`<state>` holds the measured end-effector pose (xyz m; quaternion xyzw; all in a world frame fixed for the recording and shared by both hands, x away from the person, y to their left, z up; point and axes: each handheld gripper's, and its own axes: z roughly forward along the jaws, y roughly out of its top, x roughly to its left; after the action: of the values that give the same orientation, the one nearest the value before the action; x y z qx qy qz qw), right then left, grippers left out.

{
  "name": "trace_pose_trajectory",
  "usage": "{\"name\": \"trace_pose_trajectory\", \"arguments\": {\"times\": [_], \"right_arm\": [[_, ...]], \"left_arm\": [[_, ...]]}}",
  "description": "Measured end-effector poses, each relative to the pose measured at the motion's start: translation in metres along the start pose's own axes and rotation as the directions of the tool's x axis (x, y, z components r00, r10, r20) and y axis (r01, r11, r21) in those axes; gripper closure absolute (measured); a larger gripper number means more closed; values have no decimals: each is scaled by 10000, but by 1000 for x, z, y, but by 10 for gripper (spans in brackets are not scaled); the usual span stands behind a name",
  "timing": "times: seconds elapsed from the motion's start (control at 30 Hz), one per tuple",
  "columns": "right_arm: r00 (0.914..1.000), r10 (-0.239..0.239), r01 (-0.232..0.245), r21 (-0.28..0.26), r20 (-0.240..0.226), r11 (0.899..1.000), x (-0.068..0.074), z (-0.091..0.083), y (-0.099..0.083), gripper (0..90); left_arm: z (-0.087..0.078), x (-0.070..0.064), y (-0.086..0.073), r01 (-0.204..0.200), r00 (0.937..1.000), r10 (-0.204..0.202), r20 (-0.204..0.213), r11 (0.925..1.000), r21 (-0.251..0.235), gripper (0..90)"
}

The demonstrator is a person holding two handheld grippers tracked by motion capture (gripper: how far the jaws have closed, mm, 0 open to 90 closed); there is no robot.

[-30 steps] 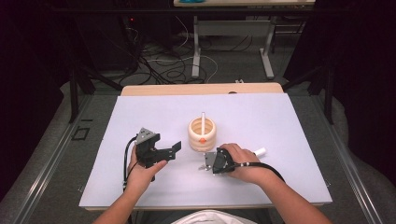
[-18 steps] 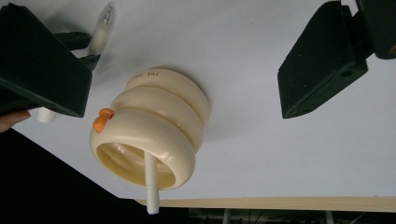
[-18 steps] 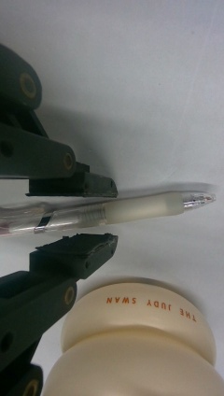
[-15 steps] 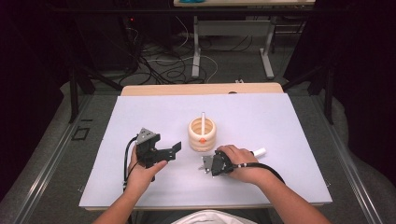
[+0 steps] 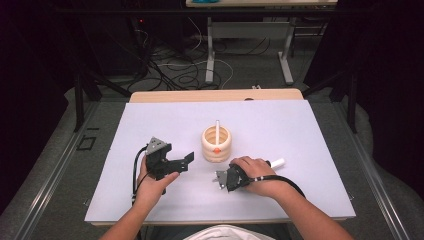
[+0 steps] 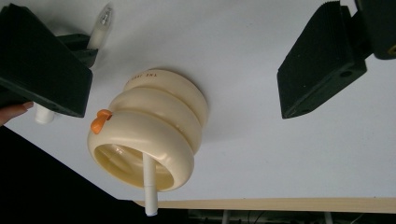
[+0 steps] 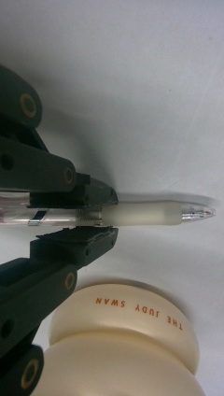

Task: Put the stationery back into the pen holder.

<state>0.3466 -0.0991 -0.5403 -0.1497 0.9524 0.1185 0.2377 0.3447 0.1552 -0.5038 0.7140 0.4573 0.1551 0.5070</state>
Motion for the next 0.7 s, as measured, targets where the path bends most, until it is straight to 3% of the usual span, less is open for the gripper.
{"name": "trace_pose_trajectory", "arguments": {"times": [0.1,0.33,0.7], "right_arm": [[9997,-239,240,134,-46,9996,0,-1,1,795],[9997,-233,233,-57,59,9997,0,-1,1,796],[9983,576,-567,-729,104,9957,-5,-9,-3,797]], "left_arm": [[0,0,0,10,10000,-10,0,10000,9,35],[0,1,0,-23,10000,23,-25,10000,17,35],[0,1,0,-73,10000,73,-32,10000,27,39]]}}
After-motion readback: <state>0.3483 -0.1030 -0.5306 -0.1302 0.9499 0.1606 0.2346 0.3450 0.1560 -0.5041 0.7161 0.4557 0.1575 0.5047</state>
